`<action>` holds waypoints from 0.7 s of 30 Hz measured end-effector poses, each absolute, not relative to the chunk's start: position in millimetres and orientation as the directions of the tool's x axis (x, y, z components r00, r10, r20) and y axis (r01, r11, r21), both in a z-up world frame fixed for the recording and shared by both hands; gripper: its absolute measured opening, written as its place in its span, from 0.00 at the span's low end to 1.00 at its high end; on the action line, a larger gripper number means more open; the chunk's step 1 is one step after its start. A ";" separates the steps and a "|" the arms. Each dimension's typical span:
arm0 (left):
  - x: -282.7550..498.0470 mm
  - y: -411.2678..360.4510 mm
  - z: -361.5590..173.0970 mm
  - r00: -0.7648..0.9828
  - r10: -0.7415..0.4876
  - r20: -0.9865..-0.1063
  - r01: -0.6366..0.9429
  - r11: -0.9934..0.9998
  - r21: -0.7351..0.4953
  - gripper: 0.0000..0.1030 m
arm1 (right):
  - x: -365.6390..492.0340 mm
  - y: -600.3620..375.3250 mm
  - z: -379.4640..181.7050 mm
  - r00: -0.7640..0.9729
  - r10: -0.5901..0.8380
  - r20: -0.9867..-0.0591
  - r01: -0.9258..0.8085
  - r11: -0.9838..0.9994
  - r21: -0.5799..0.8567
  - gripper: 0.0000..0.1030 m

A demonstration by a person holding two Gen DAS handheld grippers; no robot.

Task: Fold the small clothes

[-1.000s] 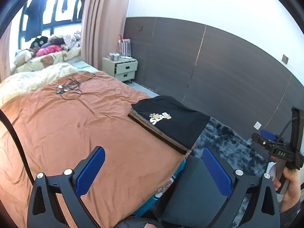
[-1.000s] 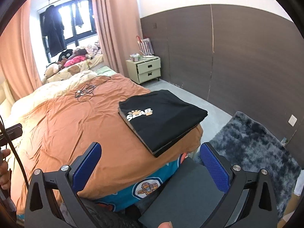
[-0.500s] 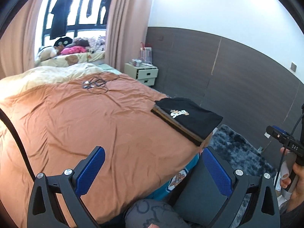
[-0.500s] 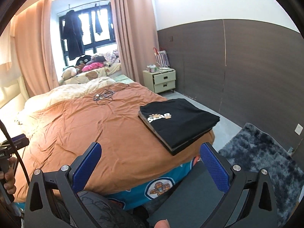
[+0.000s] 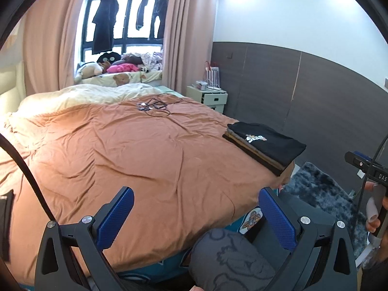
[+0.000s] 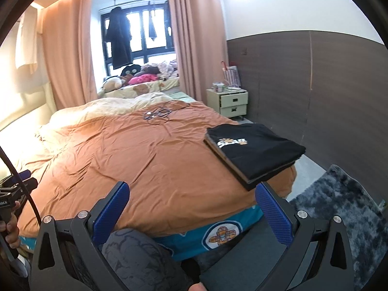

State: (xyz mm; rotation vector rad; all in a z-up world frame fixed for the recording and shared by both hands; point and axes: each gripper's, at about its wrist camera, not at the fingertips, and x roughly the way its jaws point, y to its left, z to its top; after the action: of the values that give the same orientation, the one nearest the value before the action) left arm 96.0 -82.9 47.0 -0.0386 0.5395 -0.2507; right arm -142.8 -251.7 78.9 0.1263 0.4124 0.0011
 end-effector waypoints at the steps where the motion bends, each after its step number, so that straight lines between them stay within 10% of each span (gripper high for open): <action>1: 91.9 -81.3 45.3 0.832 -0.239 -0.500 0.221 0.970 -0.097 1.00 | -144.6 -250.4 77.5 0.919 0.029 -0.393 0.020 0.993 0.120 1.00; 21: 55.3 -61.2 29.3 0.875 -0.205 -0.439 0.169 0.978 -0.119 1.00 | -145.6 -226.2 42.3 0.925 0.070 -0.374 -0.017 0.989 0.144 1.00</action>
State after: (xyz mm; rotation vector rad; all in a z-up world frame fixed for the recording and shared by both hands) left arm 55.3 -61.2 29.3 -0.0777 0.4670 -0.1957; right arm -145.6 -226.2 42.3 0.1394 0.3886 0.0448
